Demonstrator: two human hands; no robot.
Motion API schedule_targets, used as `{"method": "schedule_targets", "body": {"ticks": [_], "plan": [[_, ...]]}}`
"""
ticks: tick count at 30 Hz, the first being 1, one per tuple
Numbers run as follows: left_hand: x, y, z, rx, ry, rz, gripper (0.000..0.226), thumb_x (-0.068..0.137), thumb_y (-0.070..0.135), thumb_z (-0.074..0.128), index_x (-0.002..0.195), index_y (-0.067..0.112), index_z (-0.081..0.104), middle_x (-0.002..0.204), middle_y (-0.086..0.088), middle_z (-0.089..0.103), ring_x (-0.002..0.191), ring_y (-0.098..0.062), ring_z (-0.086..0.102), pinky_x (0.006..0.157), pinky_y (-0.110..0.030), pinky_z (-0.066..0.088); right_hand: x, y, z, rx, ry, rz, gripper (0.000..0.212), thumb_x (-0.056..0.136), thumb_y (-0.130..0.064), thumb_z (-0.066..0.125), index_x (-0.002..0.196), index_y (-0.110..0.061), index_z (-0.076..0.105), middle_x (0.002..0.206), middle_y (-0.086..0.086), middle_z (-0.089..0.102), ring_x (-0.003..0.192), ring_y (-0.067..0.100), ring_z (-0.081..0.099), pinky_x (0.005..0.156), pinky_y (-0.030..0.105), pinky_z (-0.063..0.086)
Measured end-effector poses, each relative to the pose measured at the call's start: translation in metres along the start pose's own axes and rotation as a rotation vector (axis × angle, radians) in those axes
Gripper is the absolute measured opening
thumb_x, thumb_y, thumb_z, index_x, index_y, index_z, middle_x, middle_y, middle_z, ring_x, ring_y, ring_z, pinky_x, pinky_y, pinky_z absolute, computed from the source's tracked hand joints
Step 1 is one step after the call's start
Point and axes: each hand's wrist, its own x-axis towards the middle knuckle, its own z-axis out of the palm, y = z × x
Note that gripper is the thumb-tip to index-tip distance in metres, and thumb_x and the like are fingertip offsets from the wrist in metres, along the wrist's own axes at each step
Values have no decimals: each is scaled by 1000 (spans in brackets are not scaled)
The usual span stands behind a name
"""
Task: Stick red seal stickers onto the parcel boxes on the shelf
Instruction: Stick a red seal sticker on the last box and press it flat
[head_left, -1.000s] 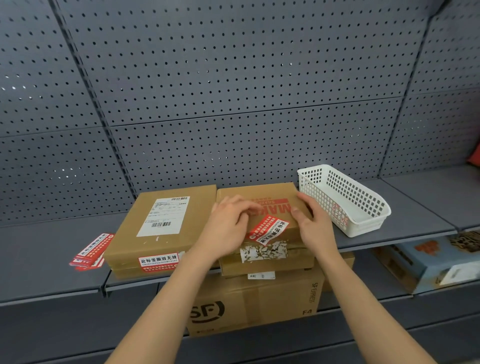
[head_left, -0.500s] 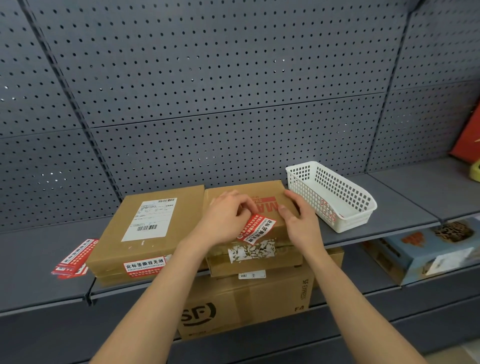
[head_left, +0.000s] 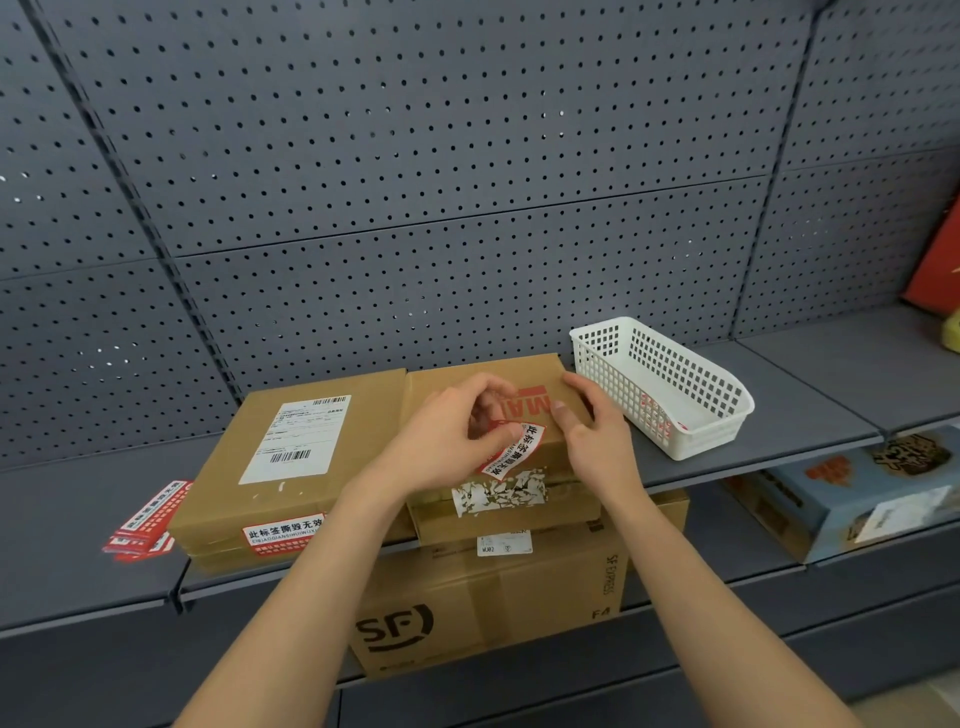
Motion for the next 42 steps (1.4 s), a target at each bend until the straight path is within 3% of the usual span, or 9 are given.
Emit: {"method": "schedule_targets", "body": {"ticks": [4,9,12,19,23,28,33,37,42], "plan": [[-1,0,-1,89,-36,11,20,99,36,77,118,35,76,110,15,61,107,-7,63,104,-36,54,1,-1,1,1,-3,3,39,109,-25,62,148,-31,59,136,-14,59,133,13,57,113,37,50],[-6,1,1,7,46,48,4,99,32,77,100,35,79,113,16,58,109,-5,61,102,-32,52,6,1,4,-2,-10,8,39,109,-27,61,148,-33,58,141,-10,61,134,16,58,114,42,52],[-14,-2,0,-14,114,69,4,97,39,77,100,38,80,108,21,63,112,-7,62,109,-43,49,9,2,6,-1,-5,11,40,109,-28,61,149,-32,58,144,-9,62,135,16,58,114,45,52],[-44,-9,2,-285,260,28,12,98,26,77,108,31,81,104,15,73,102,-4,68,92,-26,60,15,1,11,-17,-7,29,40,110,-29,61,149,-31,57,143,-6,62,132,19,60,111,45,55],[-60,-17,9,-707,318,-108,28,89,26,80,117,22,79,113,4,82,110,-16,77,95,-32,63,18,1,13,4,-3,36,40,109,-28,62,148,-30,57,135,-9,59,129,20,60,107,41,55],[-70,-20,28,-847,432,-258,24,96,16,78,120,23,79,115,4,83,111,-12,76,95,-29,61,23,-1,17,0,-7,52,44,108,-32,63,151,-28,56,136,-9,58,133,21,59,110,43,55],[-78,-20,38,-981,540,-380,18,99,15,76,117,19,79,110,-2,84,102,-18,77,79,-24,60,19,-11,11,-90,77,-50,67,103,-60,61,157,-23,49,157,-5,54,141,10,50,116,34,42],[-82,-18,41,-1040,627,-431,16,100,14,75,115,17,78,106,-2,84,99,-19,78,81,-31,61,-24,-34,-3,-116,248,-409,42,100,-56,63,120,-20,69,123,-4,63,115,10,61,97,28,52],[-85,-15,46,-1084,680,-476,15,100,17,76,115,18,78,105,-2,84,98,-19,78,83,-33,61,-68,-23,6,-232,-96,-290,35,86,-60,80,99,-28,75,122,-14,56,116,1,60,95,21,50]]}}
